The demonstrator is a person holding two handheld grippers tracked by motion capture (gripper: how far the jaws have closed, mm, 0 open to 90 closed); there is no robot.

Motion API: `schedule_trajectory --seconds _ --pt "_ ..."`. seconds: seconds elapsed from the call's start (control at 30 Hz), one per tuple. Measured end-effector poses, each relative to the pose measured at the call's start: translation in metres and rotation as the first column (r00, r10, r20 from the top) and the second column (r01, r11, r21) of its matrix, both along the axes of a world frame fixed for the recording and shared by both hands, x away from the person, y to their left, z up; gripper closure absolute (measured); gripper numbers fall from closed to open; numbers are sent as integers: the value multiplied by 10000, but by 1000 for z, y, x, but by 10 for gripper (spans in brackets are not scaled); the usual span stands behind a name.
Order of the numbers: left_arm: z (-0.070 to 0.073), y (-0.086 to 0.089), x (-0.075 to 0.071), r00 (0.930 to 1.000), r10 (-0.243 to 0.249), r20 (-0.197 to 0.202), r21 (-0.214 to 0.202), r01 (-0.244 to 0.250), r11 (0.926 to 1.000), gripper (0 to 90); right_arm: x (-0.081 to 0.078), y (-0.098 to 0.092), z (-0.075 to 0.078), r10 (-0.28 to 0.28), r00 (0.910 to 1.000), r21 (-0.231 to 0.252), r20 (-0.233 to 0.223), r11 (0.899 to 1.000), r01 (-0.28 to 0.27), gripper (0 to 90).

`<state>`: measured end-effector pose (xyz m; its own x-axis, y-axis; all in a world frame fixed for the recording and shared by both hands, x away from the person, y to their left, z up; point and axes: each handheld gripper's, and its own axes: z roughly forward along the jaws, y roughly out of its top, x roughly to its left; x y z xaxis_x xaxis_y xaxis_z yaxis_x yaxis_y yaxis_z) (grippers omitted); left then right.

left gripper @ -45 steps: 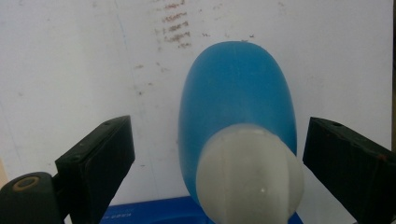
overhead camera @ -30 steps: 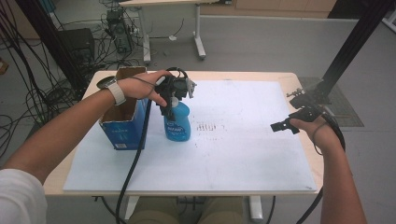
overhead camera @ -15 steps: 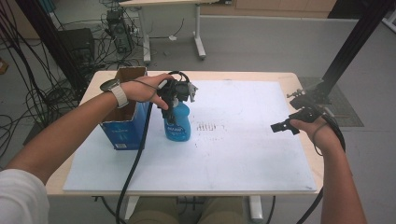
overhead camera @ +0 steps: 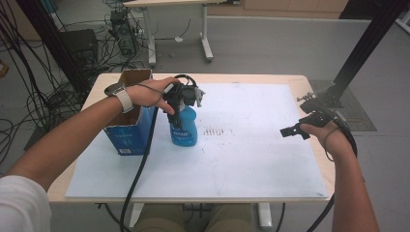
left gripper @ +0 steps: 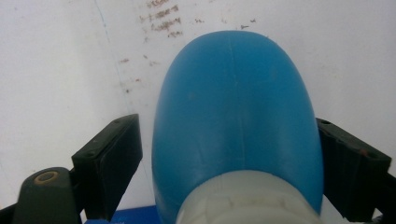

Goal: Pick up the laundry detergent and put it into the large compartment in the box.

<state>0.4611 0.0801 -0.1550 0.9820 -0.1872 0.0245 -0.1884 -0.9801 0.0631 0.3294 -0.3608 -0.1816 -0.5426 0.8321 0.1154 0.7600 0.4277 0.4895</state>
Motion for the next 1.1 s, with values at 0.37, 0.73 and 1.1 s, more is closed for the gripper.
schedule_trajectory --seconds 0.37,0.73,1.1 --pt "0 -3 -3 9999 -1 153 156 -1 9999 232 -2 -1 0 -28 10000 28 23 10000 28 67" --pt "-1 -3 -4 9999 32 156 186 -35 9998 303 -2 -2 -1 -30 10000 48 48 10000 30 67" --pt "0 -4 -5 9999 103 120 241 -106 9997 379 -3 -1 0 -15 10000 53 85 10000 15 67"
